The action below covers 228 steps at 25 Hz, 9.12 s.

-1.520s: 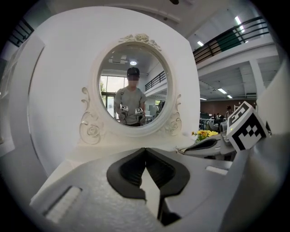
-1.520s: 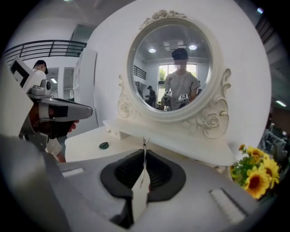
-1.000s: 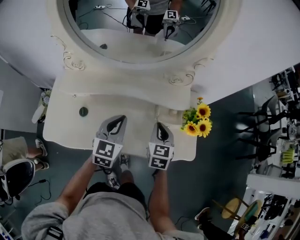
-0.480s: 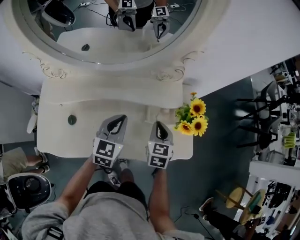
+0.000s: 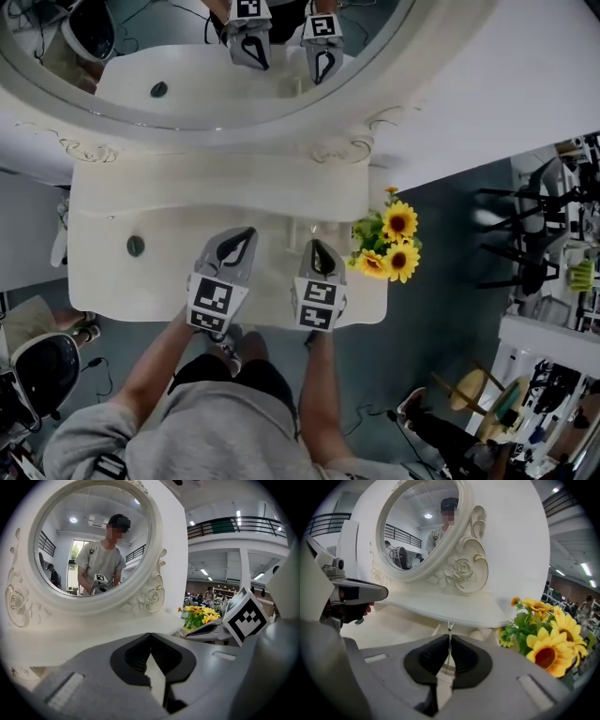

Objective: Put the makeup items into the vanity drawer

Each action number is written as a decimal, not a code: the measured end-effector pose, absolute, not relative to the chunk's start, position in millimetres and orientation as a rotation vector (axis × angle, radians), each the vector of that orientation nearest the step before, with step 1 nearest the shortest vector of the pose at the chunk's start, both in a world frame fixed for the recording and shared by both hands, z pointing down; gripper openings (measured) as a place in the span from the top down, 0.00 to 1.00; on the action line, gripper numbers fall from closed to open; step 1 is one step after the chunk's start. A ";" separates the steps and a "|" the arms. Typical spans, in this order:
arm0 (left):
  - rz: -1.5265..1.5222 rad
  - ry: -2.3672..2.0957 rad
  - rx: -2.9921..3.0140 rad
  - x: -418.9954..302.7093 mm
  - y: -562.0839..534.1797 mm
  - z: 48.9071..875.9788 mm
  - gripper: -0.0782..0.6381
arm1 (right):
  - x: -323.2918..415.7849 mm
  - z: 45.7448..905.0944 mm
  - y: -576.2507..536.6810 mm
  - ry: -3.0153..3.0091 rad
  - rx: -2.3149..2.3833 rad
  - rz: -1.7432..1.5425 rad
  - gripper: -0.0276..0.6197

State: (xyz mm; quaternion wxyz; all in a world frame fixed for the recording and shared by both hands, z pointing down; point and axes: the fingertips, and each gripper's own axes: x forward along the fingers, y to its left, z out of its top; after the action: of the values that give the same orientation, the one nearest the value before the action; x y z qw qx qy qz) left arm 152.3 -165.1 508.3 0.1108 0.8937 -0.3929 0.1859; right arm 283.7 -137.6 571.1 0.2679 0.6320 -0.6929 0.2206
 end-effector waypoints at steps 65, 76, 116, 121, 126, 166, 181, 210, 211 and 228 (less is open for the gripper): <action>0.350 -1.720 2.495 -64.0 3.1 386.3 0.88 | 54.9 397.7 -5.6 -2.398 1.570 0.134 0.95; 0.341 -1.773 2.461 -79.6 47.4 383.9 0.88 | 39.4 390.7 32.6 -2.441 1.531 0.104 0.95; 0.427 -2.057 1.757 -240.3 -27.8 517.7 0.88 | -150.1 542.2 -107.9 -2.504 0.724 0.227 0.95; 0.424 -2.063 1.713 -247.3 -36.3 537.0 0.88 | -158.5 571.4 -117.2 -2.471 0.667 0.246 0.95; 0.428 -2.071 1.678 -251.6 -38.8 546.8 0.88 | -166.8 589.3 -125.5 -2.449 0.651 0.284 0.95; 0.443 -2.097 1.685 -248.0 -27.4 521.7 0.88 | -176.0 588.3 -114.4 -2.374 0.585 0.284 0.94; 0.422 -2.039 1.995 -199.4 -46.4 446.9 0.88 | -107.7 488.9 -108.4 -2.445 0.904 0.264 0.94; 0.402 -1.471 2.613 25.0 -79.4 404.3 0.88 | 144.3 437.0 -72.7 -2.153 1.667 0.321 0.94; 0.405 -1.446 2.626 34.5 -81.2 406.4 0.88 | 154.1 439.3 -72.9 -2.137 1.685 0.329 0.94; 0.517 -1.142 2.680 150.1 -131.9 474.1 0.88 | 266.4 507.3 -104.6 -1.939 1.829 0.523 0.94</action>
State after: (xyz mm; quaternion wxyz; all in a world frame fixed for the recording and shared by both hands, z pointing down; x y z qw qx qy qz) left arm 150.1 -131.9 474.1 0.0914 0.9020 -0.3843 0.1741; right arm 266.4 -104.6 507.3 0.2110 0.6583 -0.6976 0.1883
